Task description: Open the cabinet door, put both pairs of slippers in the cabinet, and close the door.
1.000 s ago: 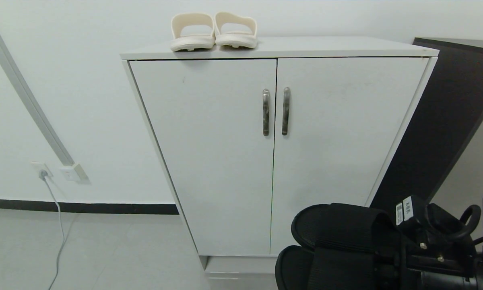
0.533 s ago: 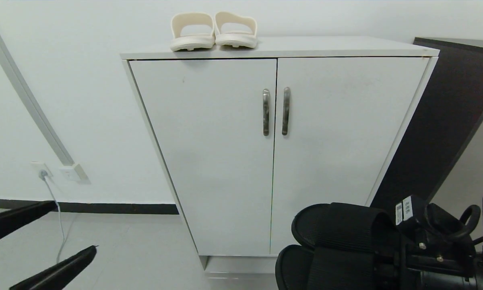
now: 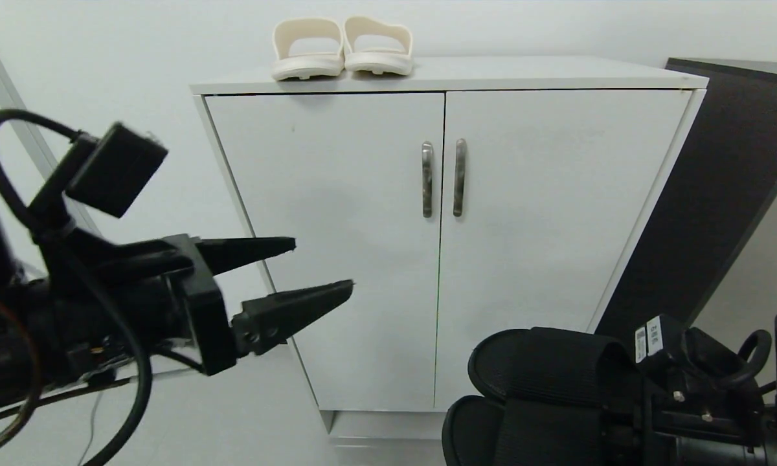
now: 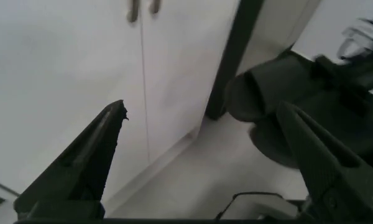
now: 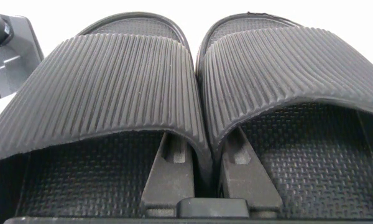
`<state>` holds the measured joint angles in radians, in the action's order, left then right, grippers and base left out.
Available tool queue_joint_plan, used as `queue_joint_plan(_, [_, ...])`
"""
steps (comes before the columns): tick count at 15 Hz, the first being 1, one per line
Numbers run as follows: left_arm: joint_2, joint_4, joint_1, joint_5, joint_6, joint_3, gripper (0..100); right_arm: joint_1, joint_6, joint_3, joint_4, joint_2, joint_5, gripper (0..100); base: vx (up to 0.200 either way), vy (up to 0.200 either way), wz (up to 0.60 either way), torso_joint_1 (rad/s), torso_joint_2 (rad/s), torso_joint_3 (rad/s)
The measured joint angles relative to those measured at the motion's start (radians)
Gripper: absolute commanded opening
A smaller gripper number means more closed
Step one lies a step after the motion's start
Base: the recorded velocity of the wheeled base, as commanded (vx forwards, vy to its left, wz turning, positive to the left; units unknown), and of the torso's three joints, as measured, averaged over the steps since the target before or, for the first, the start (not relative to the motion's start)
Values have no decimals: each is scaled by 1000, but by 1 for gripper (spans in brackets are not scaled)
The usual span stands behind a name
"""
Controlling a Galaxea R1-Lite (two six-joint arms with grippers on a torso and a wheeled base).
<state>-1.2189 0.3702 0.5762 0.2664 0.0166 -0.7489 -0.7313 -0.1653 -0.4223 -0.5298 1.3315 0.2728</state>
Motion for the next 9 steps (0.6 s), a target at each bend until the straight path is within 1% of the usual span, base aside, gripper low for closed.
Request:
queue_joint_plan(1, [-51,6,35,-10,-14,-50,100,0,0,0,0,3,0,0,0,0,0,0,0,0])
queue_joint_plan(2, [-93,10,75,-14,-47,-97,100,0,0,1,0,6,0,0,0,0,0,0,0,0])
queue_joint_plan(3, [-131,11,113,-6,-112,-144,100,0,0,2,2,8,1,0,0,0,0,0,0,0])
queue_joint_plan(4, [-169,19,150,20,-182,-198,100,1,0,2,1,9,2,0,0,0,0,0,0,0])
queue_joint_plan(5, [-203,35,174,56,-219,-242,100,-1,0,3,0,10,4,0,0,0,0,0,0,0])
queue_joint_plan(6, [-235,53,188,85,-235,-278,100,-2,0,4,0,11,4,0,0,0,0,0,0,0])
queue_joint_plan(7, [-272,81,197,101,-249,-312,100,-1,0,4,0,11,4,0,0,0,0,0,0,0])
queue_joint_plan(9, [-345,150,202,113,-279,-346,100,-2,0,5,1,11,4,0,0,0,0,0,0,0])
